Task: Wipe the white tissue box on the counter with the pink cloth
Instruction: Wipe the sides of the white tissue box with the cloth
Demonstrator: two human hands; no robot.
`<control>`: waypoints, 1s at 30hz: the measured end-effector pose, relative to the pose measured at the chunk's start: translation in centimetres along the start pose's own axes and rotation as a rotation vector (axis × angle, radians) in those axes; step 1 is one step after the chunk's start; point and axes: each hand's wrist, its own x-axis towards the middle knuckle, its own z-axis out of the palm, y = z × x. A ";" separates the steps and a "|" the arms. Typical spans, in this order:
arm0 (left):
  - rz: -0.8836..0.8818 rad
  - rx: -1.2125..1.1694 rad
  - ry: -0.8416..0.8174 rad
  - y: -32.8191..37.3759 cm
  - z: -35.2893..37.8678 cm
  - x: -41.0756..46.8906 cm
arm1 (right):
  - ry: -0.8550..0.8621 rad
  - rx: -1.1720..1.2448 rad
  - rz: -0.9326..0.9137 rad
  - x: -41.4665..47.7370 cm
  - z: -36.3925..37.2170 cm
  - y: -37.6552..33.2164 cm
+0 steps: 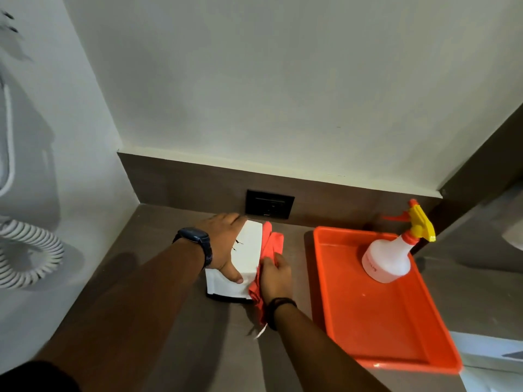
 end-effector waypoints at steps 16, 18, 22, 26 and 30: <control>0.007 -0.076 0.055 -0.1 0.2 -0.2 | 0.027 0.068 -0.090 -0.3 0.2 -0.2; 0.008 -0.118 0.056 -0.2 0.5 -0.5 | 0.000 -0.035 0.014 -0.4 -0.1 -0.3; -0.036 -0.357 0.051 -2.2 1.4 -1.9 | 0.109 -0.140 -0.177 -0.7 -1.2 -2.4; -0.094 -0.385 0.125 -4.2 2.4 -3.0 | 0.125 -0.285 -0.551 -1.4 -0.4 -5.4; -0.028 -0.406 0.258 -3.7 2.9 -2.9 | -0.086 -0.724 -0.705 -1.6 1.0 -5.9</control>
